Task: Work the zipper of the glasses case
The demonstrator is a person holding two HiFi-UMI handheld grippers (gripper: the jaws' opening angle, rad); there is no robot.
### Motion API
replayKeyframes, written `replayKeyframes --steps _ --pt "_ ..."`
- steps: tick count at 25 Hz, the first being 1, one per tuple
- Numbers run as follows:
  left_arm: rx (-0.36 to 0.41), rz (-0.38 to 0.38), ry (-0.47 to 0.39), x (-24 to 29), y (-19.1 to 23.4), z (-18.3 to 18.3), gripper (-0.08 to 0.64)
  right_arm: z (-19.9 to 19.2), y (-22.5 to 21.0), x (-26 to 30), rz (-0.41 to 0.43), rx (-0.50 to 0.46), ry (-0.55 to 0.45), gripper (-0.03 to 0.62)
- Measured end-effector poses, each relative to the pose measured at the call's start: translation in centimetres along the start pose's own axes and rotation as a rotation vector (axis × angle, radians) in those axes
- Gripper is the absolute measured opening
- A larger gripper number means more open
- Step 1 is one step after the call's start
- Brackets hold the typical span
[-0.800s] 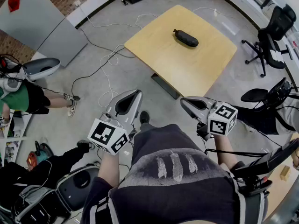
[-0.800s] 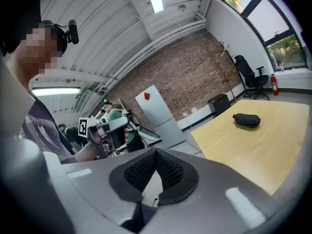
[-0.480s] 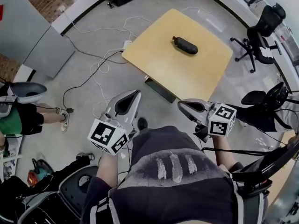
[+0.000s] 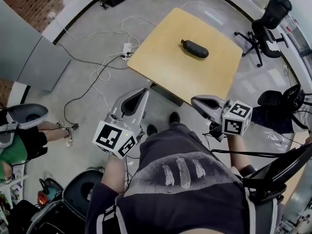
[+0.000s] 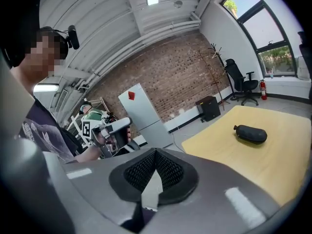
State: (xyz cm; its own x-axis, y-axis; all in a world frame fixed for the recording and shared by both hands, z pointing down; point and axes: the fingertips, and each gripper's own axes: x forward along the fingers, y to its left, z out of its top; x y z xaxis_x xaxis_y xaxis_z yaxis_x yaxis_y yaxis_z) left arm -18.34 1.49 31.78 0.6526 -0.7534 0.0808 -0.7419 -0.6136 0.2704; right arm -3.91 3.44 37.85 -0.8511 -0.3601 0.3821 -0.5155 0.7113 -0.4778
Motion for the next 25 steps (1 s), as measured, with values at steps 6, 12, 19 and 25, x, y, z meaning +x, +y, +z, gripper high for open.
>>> replayKeyframes --steps 6,12,19,25 --pt "0.007 0.029 0.017 2.3 0.5 0.3 0.000 2.7 -4.8 0.4 -0.008 -0.018 0.020 0.000" --pt "0.024 0.102 0.070 6.4 0.8 0.6 0.000 3.9 -9.5 0.8 0.036 -0.065 0.057 0.000" --pt "0.061 0.146 0.136 11.4 1.9 0.8 0.000 5.2 -16.3 0.6 0.019 -0.120 0.108 0.000" --pt "0.052 0.161 0.196 14.5 2.7 -0.2 0.000 7.3 -23.4 0.3 -0.056 -0.176 0.156 0.000"
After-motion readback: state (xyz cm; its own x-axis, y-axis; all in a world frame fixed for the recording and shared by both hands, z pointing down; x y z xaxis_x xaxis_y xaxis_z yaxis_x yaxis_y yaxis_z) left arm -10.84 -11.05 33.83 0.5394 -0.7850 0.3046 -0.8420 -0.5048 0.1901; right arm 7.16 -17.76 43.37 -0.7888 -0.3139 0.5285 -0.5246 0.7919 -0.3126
